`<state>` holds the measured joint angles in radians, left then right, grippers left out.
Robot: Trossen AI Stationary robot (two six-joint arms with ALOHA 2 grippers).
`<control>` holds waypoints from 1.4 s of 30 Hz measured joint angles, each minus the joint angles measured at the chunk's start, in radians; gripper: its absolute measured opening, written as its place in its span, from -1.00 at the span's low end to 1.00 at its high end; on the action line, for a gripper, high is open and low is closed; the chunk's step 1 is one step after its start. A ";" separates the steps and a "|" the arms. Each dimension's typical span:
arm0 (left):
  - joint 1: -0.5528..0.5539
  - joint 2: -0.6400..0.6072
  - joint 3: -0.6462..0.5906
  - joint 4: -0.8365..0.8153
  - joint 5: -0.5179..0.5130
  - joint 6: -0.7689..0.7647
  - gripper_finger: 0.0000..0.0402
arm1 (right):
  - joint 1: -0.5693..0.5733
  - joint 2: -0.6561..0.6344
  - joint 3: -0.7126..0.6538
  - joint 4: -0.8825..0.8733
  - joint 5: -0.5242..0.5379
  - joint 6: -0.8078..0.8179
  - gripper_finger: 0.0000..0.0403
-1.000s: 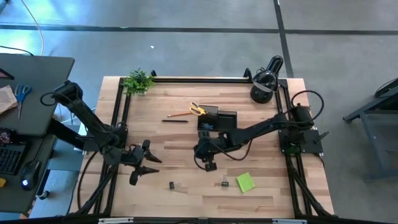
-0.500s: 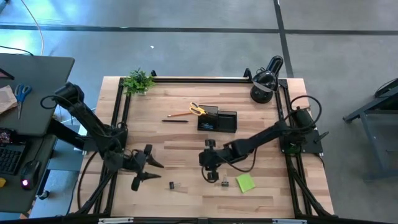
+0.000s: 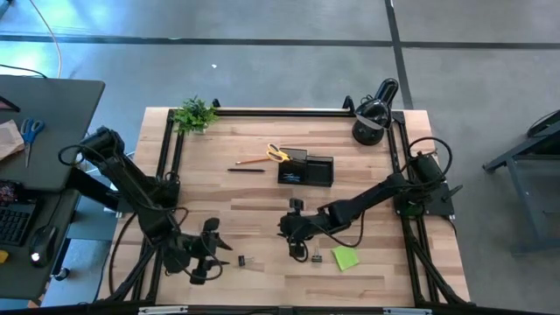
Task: Pick and place office supplies into organizer
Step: Put the black binder clip into the desk organizer
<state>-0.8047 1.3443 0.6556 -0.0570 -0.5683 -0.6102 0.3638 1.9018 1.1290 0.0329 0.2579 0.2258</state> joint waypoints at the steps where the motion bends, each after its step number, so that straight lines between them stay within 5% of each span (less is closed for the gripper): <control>1: 0.000 0.013 0.000 0.005 0.003 -0.010 -0.08 | 0.001 0.000 0.000 0.000 0.002 0.006 -0.38; 13: 0.000 0.103 0.000 0.017 0.023 -0.077 -0.05 | 0.006 0.000 0.000 -0.008 0.029 0.049 -0.38; 18: 0.013 0.116 0.000 0.019 -0.026 -0.133 0.17 | 0.013 0.000 0.000 -0.014 0.028 0.054 -0.38; 30: 0.078 0.239 0.000 0.105 0.090 -0.191 0.72 | 0.013 0.000 0.000 -0.030 0.027 0.046 -0.38; 42: 0.076 0.351 0.000 0.190 0.012 -0.229 0.58 | 0.013 0.001 0.000 -0.043 0.054 0.044 -0.38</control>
<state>-0.7284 1.6956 0.6552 0.1325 -0.5567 -0.8391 0.3771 1.9026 1.1286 -0.0101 0.3117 0.2695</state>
